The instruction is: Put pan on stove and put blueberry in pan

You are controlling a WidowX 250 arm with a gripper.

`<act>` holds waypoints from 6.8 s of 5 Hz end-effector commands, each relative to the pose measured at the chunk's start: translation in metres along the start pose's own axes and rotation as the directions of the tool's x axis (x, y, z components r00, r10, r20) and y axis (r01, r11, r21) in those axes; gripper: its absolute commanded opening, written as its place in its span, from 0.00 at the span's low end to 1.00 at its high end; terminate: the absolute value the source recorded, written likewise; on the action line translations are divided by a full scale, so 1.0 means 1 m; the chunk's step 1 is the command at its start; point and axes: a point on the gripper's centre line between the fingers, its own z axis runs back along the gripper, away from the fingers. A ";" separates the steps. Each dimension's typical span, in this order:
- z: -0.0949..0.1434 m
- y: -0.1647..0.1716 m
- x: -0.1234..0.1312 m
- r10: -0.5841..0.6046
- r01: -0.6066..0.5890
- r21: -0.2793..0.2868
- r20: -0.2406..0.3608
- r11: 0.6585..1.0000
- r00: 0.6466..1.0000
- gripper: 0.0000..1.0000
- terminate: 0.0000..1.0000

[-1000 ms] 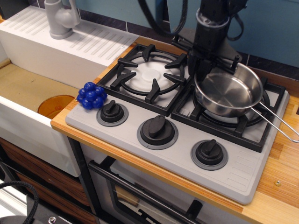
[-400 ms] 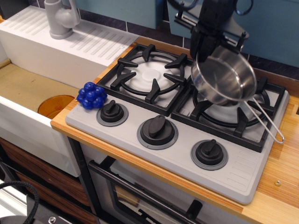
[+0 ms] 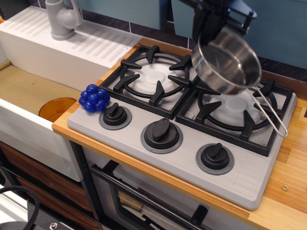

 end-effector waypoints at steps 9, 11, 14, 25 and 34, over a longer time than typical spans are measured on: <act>-0.026 0.117 -0.005 -0.071 0.071 0.007 0.175 0.997 0.982 0.00 0.00; -0.033 0.118 0.000 -0.075 0.078 -0.012 0.187 0.997 0.980 1.00 0.00; -0.004 0.111 0.007 -0.091 0.087 0.035 0.143 0.996 0.985 1.00 0.00; -0.057 0.100 -0.116 0.046 -0.059 0.042 0.256 0.997 0.965 1.00 0.00; -0.109 0.108 -0.091 0.030 -0.030 -0.003 0.299 1.000 0.954 1.00 0.00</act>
